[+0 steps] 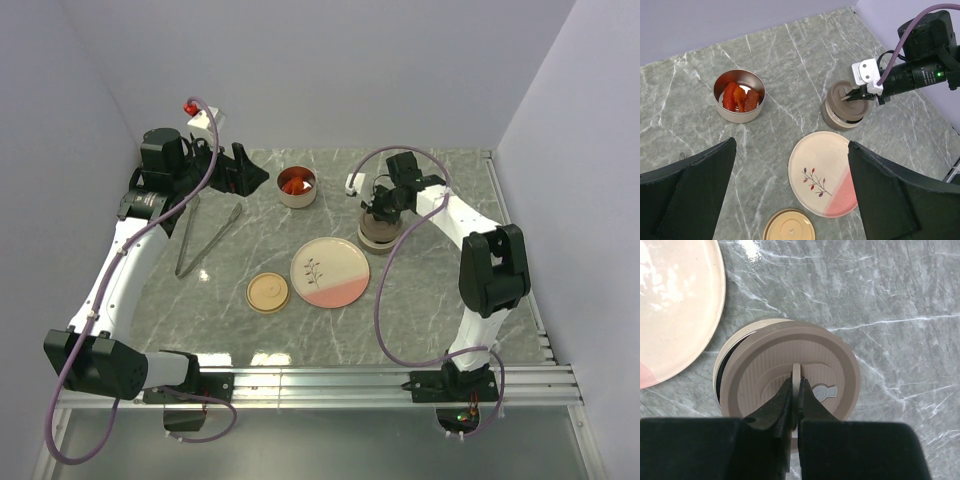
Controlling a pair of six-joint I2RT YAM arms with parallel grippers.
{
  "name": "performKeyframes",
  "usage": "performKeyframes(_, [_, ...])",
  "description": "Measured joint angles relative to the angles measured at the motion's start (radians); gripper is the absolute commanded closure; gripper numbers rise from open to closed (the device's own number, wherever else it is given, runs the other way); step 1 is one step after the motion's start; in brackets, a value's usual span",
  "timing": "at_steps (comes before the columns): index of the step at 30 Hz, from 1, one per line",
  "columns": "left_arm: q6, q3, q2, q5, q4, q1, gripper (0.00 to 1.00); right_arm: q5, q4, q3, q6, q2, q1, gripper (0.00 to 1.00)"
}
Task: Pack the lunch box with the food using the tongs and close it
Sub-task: Put the lid back on the lunch box
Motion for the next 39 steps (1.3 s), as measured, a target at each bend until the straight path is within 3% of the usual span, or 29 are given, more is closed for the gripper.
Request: performKeyframes(39, [0.001,-0.029,0.0,0.008,0.02,0.002,0.01,0.003,0.001,-0.024,0.01,0.016,0.015,1.0])
